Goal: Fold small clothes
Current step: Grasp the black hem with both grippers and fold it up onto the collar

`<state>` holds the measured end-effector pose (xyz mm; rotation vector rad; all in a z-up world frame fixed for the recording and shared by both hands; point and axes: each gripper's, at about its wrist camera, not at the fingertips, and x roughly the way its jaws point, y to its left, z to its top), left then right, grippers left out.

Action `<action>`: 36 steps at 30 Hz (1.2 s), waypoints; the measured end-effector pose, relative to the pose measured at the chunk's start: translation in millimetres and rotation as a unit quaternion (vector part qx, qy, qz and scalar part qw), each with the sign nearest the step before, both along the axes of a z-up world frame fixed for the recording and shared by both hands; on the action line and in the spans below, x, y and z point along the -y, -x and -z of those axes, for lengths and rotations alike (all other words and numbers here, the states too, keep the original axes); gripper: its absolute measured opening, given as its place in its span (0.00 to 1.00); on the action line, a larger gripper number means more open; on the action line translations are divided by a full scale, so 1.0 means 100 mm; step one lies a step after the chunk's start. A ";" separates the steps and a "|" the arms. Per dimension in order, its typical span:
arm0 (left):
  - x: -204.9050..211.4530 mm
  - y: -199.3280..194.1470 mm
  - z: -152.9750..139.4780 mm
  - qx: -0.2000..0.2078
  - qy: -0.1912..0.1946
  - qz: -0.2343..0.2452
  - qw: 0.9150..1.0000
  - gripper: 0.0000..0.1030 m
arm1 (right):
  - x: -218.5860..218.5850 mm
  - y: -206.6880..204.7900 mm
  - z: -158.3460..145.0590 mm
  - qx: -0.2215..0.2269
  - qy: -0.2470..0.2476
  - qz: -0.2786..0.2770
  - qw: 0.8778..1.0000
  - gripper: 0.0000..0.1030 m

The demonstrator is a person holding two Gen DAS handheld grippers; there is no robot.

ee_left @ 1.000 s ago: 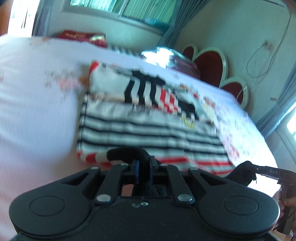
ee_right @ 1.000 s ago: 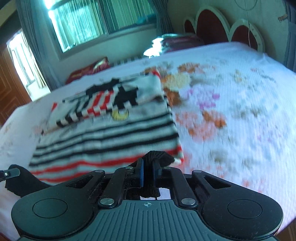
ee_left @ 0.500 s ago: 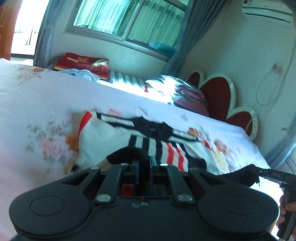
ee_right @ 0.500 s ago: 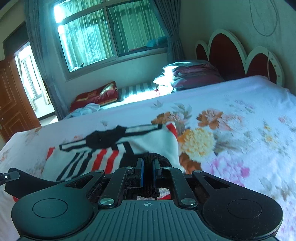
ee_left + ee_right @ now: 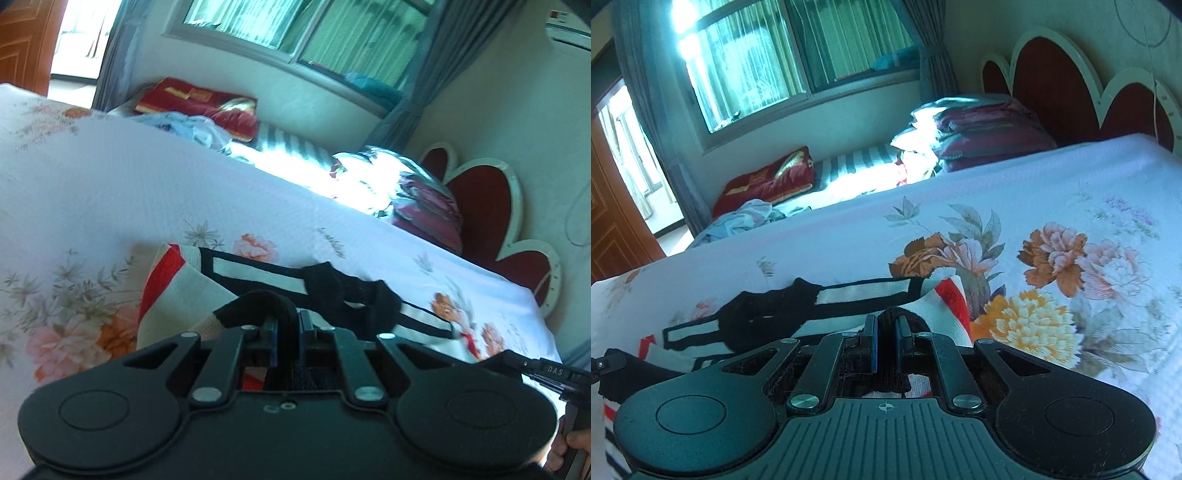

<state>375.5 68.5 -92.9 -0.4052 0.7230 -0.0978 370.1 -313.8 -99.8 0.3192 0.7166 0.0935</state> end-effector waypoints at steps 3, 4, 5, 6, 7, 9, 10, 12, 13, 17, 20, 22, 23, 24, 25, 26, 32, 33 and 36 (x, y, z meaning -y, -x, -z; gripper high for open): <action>-0.02 -0.19 0.07 -0.008 -0.005 -0.009 1.000 0.08 | 0.00 -0.22 0.10 -0.008 -0.003 0.004 1.000 0.08; -0.02 -0.25 0.09 -0.010 -0.005 -0.011 1.000 0.08 | 0.00 -0.28 0.13 -0.009 -0.002 0.005 1.000 0.08; -0.03 -0.31 0.11 -0.014 -0.002 -0.013 1.000 0.08 | 0.00 -0.35 0.16 -0.012 -0.002 0.007 1.000 0.08; -0.03 -0.37 0.13 -0.021 -0.002 -0.015 1.000 0.08 | 0.00 -0.42 0.20 -0.016 -0.003 0.008 1.000 0.08; -0.03 -0.44 0.17 -0.030 -0.005 -0.017 0.999 0.08 | 0.01 -0.48 0.24 -0.021 -0.005 0.010 1.000 0.08; -0.02 -0.55 0.25 -0.045 -0.009 -0.018 0.999 0.10 | 0.03 -0.61 0.34 -0.035 -0.009 0.017 0.999 0.08; -0.02 -0.59 0.28 -0.053 -0.013 -0.022 0.998 0.13 | 0.05 -0.67 0.40 -0.045 -0.014 0.018 0.999 0.08; -0.02 -0.65 0.34 -0.066 -0.012 -0.023 0.998 0.15 | 0.11 -0.72 0.47 -0.046 -0.020 0.033 0.998 0.08; -0.02 -0.66 0.35 -0.069 -0.014 -0.024 0.997 0.18 | 0.13 -0.73 0.48 -0.043 -0.019 0.032 0.998 0.08; -0.07 -0.62 0.27 -0.044 -0.011 -0.033 0.998 0.63 | 0.19 -0.78 0.47 -0.047 -0.011 0.023 0.999 0.08; -0.14 -0.56 0.12 -0.011 -0.024 -0.049 0.998 0.74 | 0.26 -0.78 0.43 -0.036 -0.012 0.021 0.999 0.09; -0.16 -0.55 0.10 -0.016 -0.044 -0.044 0.998 0.74 | 0.28 -0.77 0.42 -0.032 -0.017 0.014 0.999 0.21; -0.15 -0.54 0.11 -0.018 -0.058 -0.036 0.997 0.73 | 0.27 -0.78 0.43 -0.034 -0.017 0.005 0.999 0.30; -0.13 -0.54 0.13 -0.021 -0.074 -0.027 0.997 0.73 | 0.25 -0.77 0.44 -0.036 -0.013 -0.003 0.999 0.50; -0.11 -0.54 0.17 -0.025 -0.089 -0.019 0.996 0.72 | 0.21 -0.77 0.46 -0.034 -0.008 -0.014 0.999 0.56; -0.07 -0.54 0.21 -0.029 -0.100 -0.011 0.995 0.72 | 0.16 -0.76 0.49 -0.034 -0.002 -0.025 0.999 0.56; 0.07 -0.61 0.44 -0.047 -0.141 0.016 0.989 0.33 | -0.03 -0.80 0.61 -0.041 0.023 -0.060 0.997 0.43; 0.07 -0.59 0.45 -0.042 -0.148 0.013 0.988 0.29 | -0.05 -0.82 0.64 -0.044 0.029 -0.065 0.997 0.20; 0.05 -0.55 0.47 -0.038 -0.151 0.002 0.988 0.08 | -0.04 -0.87 0.69 -0.049 0.029 -0.067 0.996 0.14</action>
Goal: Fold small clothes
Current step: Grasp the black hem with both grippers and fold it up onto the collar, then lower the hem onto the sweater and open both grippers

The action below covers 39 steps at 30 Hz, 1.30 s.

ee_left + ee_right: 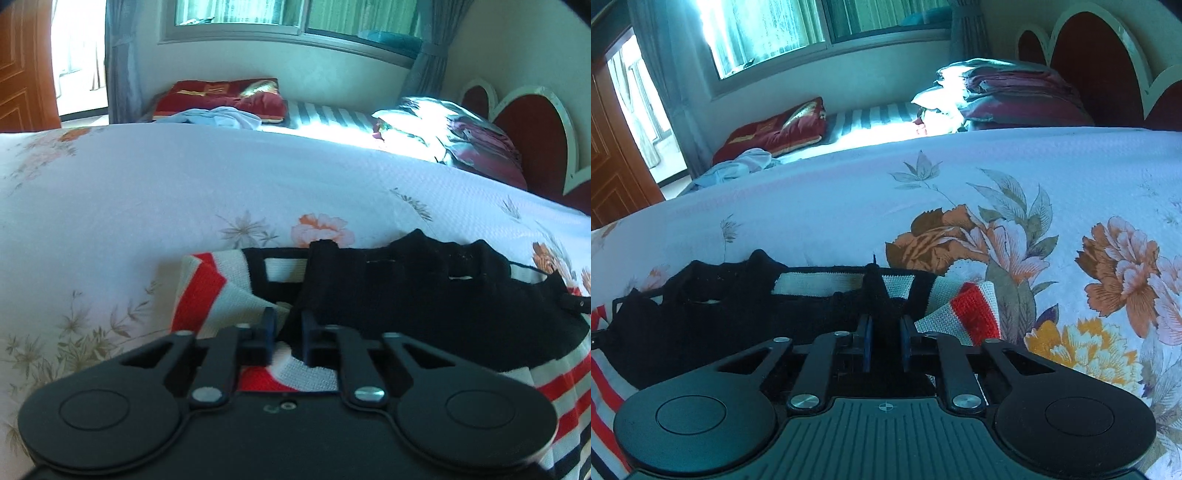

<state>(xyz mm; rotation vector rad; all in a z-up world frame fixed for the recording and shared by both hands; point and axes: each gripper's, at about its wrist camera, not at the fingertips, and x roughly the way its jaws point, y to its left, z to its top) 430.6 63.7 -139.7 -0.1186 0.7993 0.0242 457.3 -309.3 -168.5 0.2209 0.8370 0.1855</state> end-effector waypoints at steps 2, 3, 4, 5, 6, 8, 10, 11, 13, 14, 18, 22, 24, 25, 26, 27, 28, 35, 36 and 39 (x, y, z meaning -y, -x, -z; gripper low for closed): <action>0.03 0.06 -0.01 0.012 -0.015 0.003 1.000 0.05 | 0.00 -0.01 0.00 0.003 0.001 -0.004 1.000 0.05; 0.03 0.12 -0.01 0.023 -0.025 -0.001 0.999 0.05 | -0.01 0.00 -0.02 0.009 0.005 -0.005 1.000 0.04; 0.01 0.15 0.00 0.032 -0.029 -0.010 0.999 0.05 | 0.00 0.01 -0.03 0.016 0.008 -0.002 1.000 0.04; -0.03 0.18 0.02 0.036 -0.029 -0.022 0.999 0.05 | 0.00 0.02 -0.06 0.026 0.013 0.003 1.000 0.04; -0.09 0.20 0.06 0.036 -0.022 -0.035 0.998 0.05 | 0.00 0.02 -0.05 0.033 0.026 0.011 0.999 0.04; -0.12 0.20 0.09 0.037 -0.016 -0.042 0.998 0.05 | 0.00 -0.04 0.06 0.023 0.054 0.027 0.998 0.04; -0.07 0.19 0.09 0.039 -0.028 -0.042 0.998 0.05 | 0.01 -0.04 0.13 0.030 0.057 0.036 0.997 0.04; -0.08 0.19 0.09 0.039 -0.026 -0.045 0.998 0.05 | 0.00 -0.04 0.13 0.032 0.059 0.040 0.997 0.04; -0.10 0.20 0.08 0.039 -0.022 -0.041 0.998 0.08 | 0.01 -0.02 0.11 0.035 0.054 0.047 0.997 0.04; -0.10 0.21 0.07 0.039 -0.025 -0.038 0.998 0.12 | 0.02 0.00 0.10 0.037 0.047 0.047 0.997 0.04; -0.08 0.27 -0.01 0.045 -0.020 -0.028 0.998 0.31 | 0.03 0.09 -0.04 0.036 0.034 0.035 0.998 0.14; -0.04 0.40 -0.13 0.062 -0.010 -0.027 0.998 0.32 | -0.05 0.27 -0.24 0.058 0.024 0.019 0.998 0.40; 0.04 0.49 -0.22 0.076 -0.010 -0.017 0.997 0.35 | -0.14 0.37 -0.32 0.063 0.022 0.003 0.998 0.40; 0.09 0.53 -0.26 0.080 -0.009 -0.010 0.997 0.37 | -0.19 0.43 -0.36 0.066 0.018 -0.005 0.998 0.40; 0.16 0.56 -0.29 0.084 -0.006 0.000 0.996 0.39 | -0.25 0.48 -0.38 0.068 0.014 -0.014 0.998 0.40; 0.24 0.59 -0.31 0.087 -0.002 0.012 0.996 0.40 | -0.33 0.53 -0.39 0.067 0.011 -0.027 0.997 0.40; 0.32 0.61 -0.32 0.086 0.002 0.023 0.996 0.41 | -0.40 0.57 -0.39 0.064 0.010 -0.036 0.997 0.40; 0.60 0.66 -0.01 0.035 0.005 0.052 0.998 0.41 | -0.77 0.85 -0.15 0.042 0.035 -0.091 0.994 0.39; 0.57 0.68 0.04 0.026 0.006 0.047 0.999 0.42 | -0.75 0.88 -0.10 0.037 0.042 -0.092 0.994 0.39; 0.48 0.74 0.10 0.028 -0.007 0.043 0.999 0.44 | -0.64 0.94 -0.01 0.042 0.069 -0.082 0.993 0.39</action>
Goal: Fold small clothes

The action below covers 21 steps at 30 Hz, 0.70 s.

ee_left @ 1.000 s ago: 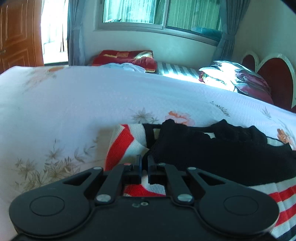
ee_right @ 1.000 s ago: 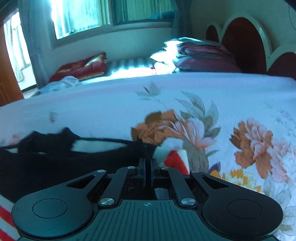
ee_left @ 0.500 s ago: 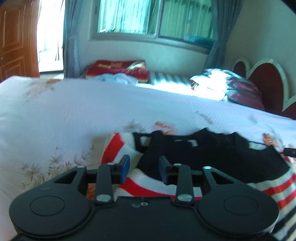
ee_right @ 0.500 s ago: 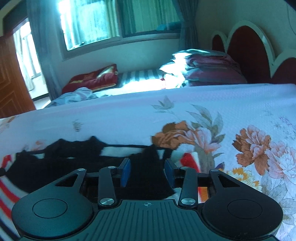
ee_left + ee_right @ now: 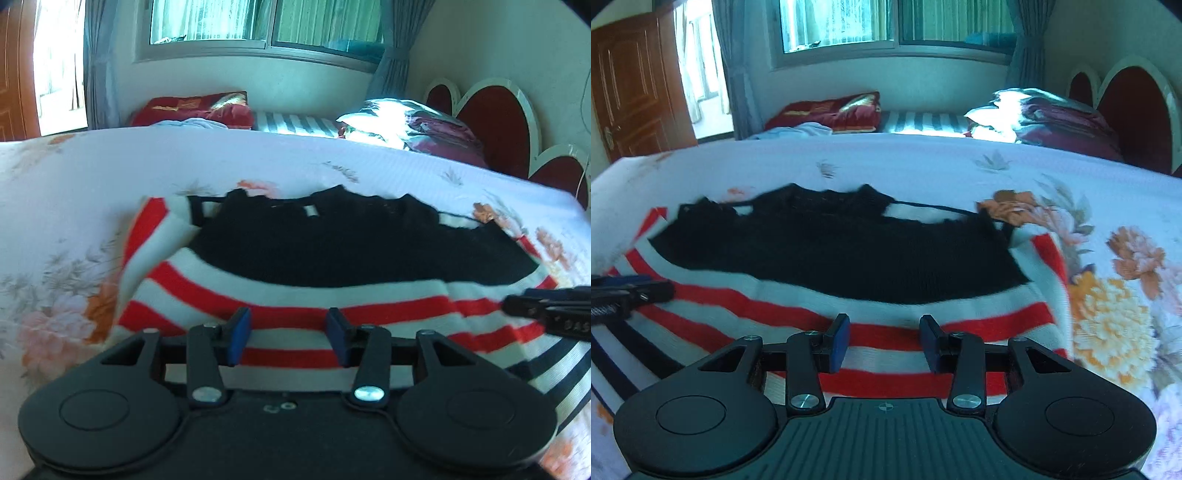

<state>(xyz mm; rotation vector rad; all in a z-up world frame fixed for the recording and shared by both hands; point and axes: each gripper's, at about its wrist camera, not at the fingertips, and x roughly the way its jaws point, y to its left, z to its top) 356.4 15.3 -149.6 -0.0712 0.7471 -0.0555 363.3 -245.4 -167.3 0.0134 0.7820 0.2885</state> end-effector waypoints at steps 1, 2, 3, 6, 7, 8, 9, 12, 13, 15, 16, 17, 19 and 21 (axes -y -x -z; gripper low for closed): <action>-0.03 0.00 0.00 -0.001 0.000 -0.001 1.000 0.44 | 0.05 0.01 0.01 0.002 0.005 0.006 1.000 0.39; -0.05 0.01 -0.01 -0.005 0.002 -0.003 1.000 0.44 | 0.12 0.02 0.02 0.002 0.009 0.016 1.000 0.39; -0.08 0.01 -0.02 -0.008 0.003 -0.006 1.000 0.44 | 0.17 0.02 0.03 0.000 0.014 0.026 1.000 0.40; -0.12 0.03 -0.04 -0.016 0.001 -0.015 1.000 0.44 | 0.27 0.04 0.00 -0.012 -0.003 0.045 0.999 0.40; -0.11 0.04 -0.06 -0.018 -0.001 -0.018 1.000 0.44 | 0.25 0.05 -0.03 -0.011 -0.005 0.045 0.999 0.40; -0.10 0.04 -0.08 -0.021 -0.003 -0.021 1.000 0.42 | 0.23 0.08 -0.07 -0.008 -0.011 0.043 0.999 0.40; -0.09 0.05 -0.10 -0.024 -0.004 -0.024 0.999 0.41 | 0.20 0.11 -0.10 -0.006 -0.019 0.040 0.999 0.40; -0.05 0.11 -0.19 -0.025 0.000 -0.027 0.999 0.43 | 0.08 0.21 -0.21 0.001 -0.033 0.032 0.999 0.40; -0.03 0.13 -0.22 -0.022 0.003 -0.024 0.999 0.43 | 0.03 0.23 -0.24 0.001 -0.035 0.029 0.999 0.40; 0.01 0.18 -0.26 -0.017 0.002 -0.016 1.000 0.45 | -0.05 0.29 -0.26 0.000 -0.036 0.025 0.999 0.40; 0.02 0.21 -0.27 -0.016 0.003 -0.011 1.000 0.46 | -0.08 0.33 -0.26 -0.002 -0.035 0.024 0.999 0.40; 0.03 0.23 -0.27 -0.016 0.004 -0.008 1.000 0.46 | -0.11 0.36 -0.25 -0.005 -0.032 0.025 0.999 0.40; 0.04 0.27 -0.26 -0.019 0.004 -0.004 1.000 0.47 | -0.15 0.44 -0.24 -0.013 -0.030 0.028 0.999 0.40; 0.01 0.31 -0.22 -0.022 0.005 -0.006 1.000 0.48 | -0.17 0.50 -0.21 -0.021 -0.022 0.028 0.999 0.40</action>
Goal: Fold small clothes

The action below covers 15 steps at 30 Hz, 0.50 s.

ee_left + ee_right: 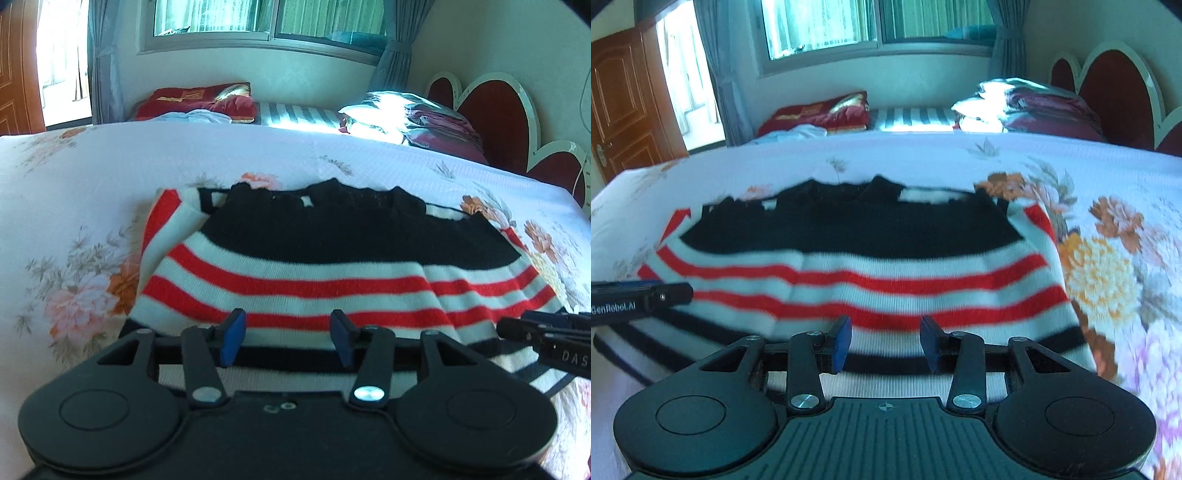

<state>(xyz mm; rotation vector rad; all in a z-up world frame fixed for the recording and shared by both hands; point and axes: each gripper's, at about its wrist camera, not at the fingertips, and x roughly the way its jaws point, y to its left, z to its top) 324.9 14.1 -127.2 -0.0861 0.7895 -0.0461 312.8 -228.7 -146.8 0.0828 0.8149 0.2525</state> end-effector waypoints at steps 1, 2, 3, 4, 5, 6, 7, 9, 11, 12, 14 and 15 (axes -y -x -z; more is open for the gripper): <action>-0.02 0.02 0.02 -0.001 -0.001 -0.001 1.000 0.48 | -0.01 0.02 0.02 -0.002 0.009 -0.001 1.000 0.40; -0.05 0.04 0.04 -0.001 -0.003 -0.002 1.000 0.49 | 0.00 0.05 0.04 -0.002 0.019 -0.001 1.000 0.40; -0.08 0.06 0.06 -0.003 -0.006 -0.002 1.000 0.49 | 0.01 0.08 0.07 -0.004 0.025 0.001 1.000 0.40; -0.12 0.08 0.07 -0.004 -0.009 -0.002 1.000 0.51 | 0.04 0.10 0.09 -0.006 0.030 0.004 1.000 0.40; -0.17 0.10 0.08 -0.003 -0.012 -0.004 1.000 0.51 | 0.07 0.13 0.11 -0.008 0.033 0.008 0.999 0.40; -0.22 0.12 0.09 -0.002 -0.012 -0.007 1.000 0.51 | 0.12 0.15 0.12 -0.007 0.039 0.014 0.999 0.40; -0.27 0.14 0.09 -0.001 -0.012 -0.010 1.000 0.51 | 0.17 0.17 0.12 -0.006 0.045 0.026 0.999 0.40; -0.35 0.19 0.06 0.000 -0.009 -0.017 1.000 0.51 | 0.30 0.21 0.10 -0.004 0.039 0.052 0.998 0.40; -0.40 0.25 0.06 0.002 -0.011 -0.018 1.000 0.51 | 0.39 0.23 0.14 -0.009 0.054 0.071 0.996 0.40; -0.42 0.26 0.09 0.002 -0.016 -0.015 1.000 0.51 | 0.43 0.24 0.17 -0.013 0.063 0.073 0.995 0.40; -0.43 0.28 0.12 0.005 -0.021 -0.009 1.000 0.51 | 0.49 0.27 0.21 -0.016 0.064 0.072 0.995 0.40; -0.43 0.28 0.11 0.003 -0.021 -0.010 1.000 0.51 | 0.50 0.28 0.18 -0.017 0.066 0.077 0.995 0.40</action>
